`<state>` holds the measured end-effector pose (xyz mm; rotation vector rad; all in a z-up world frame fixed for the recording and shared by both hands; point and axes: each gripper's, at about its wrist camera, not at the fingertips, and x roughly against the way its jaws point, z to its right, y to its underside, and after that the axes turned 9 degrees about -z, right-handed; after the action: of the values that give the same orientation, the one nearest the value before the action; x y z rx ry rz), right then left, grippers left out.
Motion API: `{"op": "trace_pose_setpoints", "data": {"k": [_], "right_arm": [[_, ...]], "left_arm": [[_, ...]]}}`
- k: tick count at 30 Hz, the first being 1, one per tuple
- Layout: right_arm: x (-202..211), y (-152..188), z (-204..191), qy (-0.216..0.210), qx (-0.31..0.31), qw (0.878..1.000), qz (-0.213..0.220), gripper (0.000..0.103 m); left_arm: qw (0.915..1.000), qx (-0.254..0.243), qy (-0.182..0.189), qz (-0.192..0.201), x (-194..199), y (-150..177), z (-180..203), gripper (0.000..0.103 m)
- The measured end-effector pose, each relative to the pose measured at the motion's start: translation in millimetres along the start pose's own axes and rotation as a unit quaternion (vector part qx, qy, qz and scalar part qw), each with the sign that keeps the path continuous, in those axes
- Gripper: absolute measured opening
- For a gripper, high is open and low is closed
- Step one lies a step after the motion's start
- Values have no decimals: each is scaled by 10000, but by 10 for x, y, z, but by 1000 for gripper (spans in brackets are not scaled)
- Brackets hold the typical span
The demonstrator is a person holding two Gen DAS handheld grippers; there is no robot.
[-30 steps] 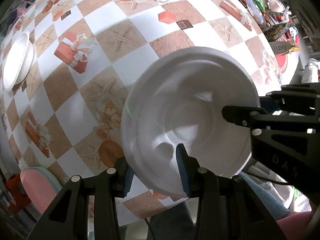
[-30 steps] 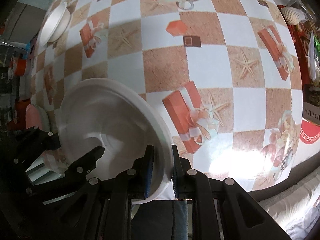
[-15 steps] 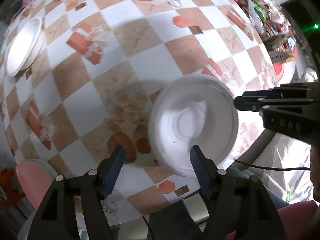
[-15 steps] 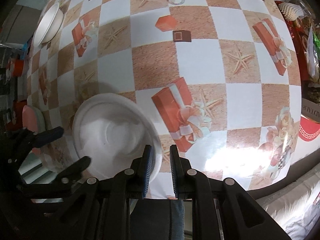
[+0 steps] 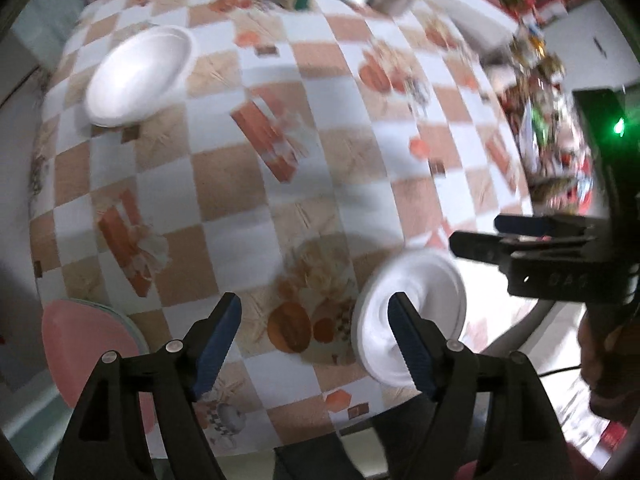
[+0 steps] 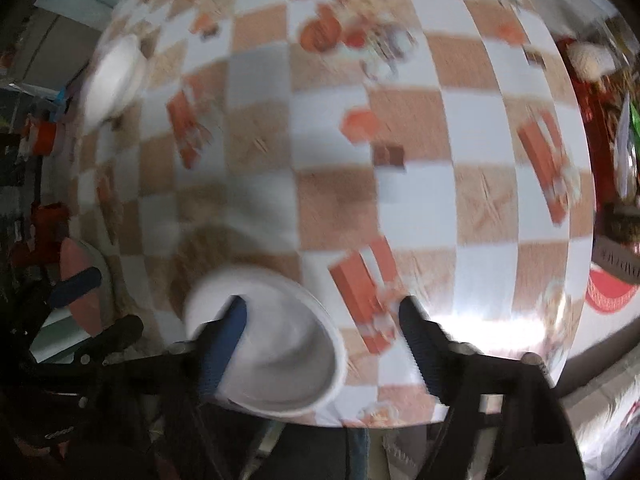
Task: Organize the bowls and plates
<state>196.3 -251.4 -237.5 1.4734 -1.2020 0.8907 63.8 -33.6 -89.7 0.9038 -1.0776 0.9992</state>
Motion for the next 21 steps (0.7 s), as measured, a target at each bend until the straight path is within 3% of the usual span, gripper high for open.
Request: {"op": "trace_pose_setpoints", "data": {"k": [6, 8, 12, 21], "right_arm": [[136, -279, -350, -75, 366, 9993, 102, 80], [153, -359, -417, -83, 441, 9989, 144, 103], [164, -569, -637, -106, 622, 9977, 232, 103], [280, -1044, -1022, -206, 679, 9971, 275, 103]], "left_arm": [[9972, 486, -68, 565, 340, -124, -248, 80], [9948, 594, 64, 821, 488, -180, -357, 81], [9882, 882, 53, 1251, 702, -307, -596, 85], [9734, 2008, -378, 1033, 628, -775, -1366, 85]]}}
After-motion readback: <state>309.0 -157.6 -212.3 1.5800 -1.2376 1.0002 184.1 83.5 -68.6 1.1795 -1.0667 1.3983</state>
